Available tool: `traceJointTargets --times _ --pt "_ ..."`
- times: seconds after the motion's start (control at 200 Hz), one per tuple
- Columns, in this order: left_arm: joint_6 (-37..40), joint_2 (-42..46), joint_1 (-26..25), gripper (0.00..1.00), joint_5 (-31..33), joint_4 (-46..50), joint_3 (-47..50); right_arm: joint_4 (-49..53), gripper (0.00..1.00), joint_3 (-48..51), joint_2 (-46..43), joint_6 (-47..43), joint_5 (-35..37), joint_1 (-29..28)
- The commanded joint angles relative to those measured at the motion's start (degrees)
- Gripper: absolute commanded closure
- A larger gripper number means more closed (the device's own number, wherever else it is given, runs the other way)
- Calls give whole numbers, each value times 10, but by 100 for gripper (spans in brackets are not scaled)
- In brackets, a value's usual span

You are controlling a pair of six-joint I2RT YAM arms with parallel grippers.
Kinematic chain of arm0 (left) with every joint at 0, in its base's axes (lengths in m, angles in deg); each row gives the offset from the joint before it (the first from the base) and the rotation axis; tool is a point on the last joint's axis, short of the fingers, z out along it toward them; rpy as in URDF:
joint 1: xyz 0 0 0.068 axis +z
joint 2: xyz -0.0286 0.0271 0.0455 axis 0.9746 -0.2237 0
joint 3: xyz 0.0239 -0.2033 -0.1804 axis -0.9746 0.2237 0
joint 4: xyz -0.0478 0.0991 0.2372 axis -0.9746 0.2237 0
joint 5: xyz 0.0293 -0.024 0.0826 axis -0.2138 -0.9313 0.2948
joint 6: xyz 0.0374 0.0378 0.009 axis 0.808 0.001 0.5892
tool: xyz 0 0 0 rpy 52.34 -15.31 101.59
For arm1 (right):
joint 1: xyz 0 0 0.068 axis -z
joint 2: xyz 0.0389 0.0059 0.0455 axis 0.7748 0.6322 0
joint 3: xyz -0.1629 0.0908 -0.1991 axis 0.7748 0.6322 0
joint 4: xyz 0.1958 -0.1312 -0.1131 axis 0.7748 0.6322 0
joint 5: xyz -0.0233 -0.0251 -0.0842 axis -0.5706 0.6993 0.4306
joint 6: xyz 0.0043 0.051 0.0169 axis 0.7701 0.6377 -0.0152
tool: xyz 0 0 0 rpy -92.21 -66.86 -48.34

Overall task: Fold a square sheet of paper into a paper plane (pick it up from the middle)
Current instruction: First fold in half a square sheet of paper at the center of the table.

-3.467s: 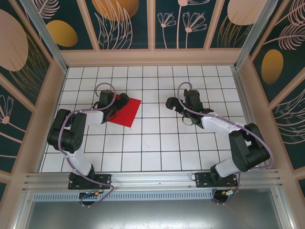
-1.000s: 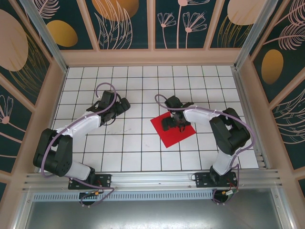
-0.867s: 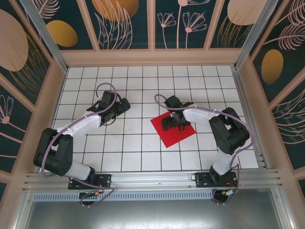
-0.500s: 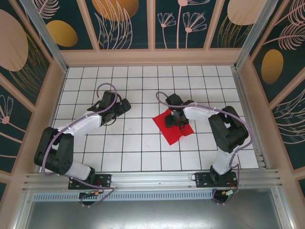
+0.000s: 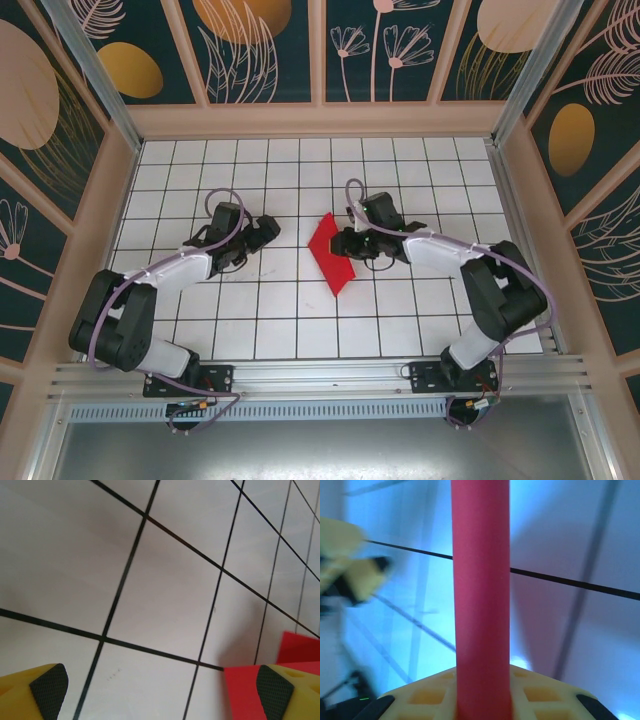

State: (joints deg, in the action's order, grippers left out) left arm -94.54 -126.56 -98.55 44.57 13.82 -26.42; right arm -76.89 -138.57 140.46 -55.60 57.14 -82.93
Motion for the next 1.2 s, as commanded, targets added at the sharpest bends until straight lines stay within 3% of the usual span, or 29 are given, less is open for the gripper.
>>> traceJointTargets --times 0.0,0.32,0.57,0.776,1.196 --pt "-18 20 1 1 -38 -68 7 -196 74 43 -5 128 -106 4" --pt "-37 18 -4 8 -101 -146 38 -118 68 39 59 101 14 5" --pt "-113 -13 -33 9 -177 -297 91 -215 62 70 64 180 -50 32" --pt "-171 -63 -59 23 -207 -407 102 -293 62 95 73 257 -97 48" --pt "-207 -121 -74 45 -227 -487 92 -382 62 112 87 343 -140 54"
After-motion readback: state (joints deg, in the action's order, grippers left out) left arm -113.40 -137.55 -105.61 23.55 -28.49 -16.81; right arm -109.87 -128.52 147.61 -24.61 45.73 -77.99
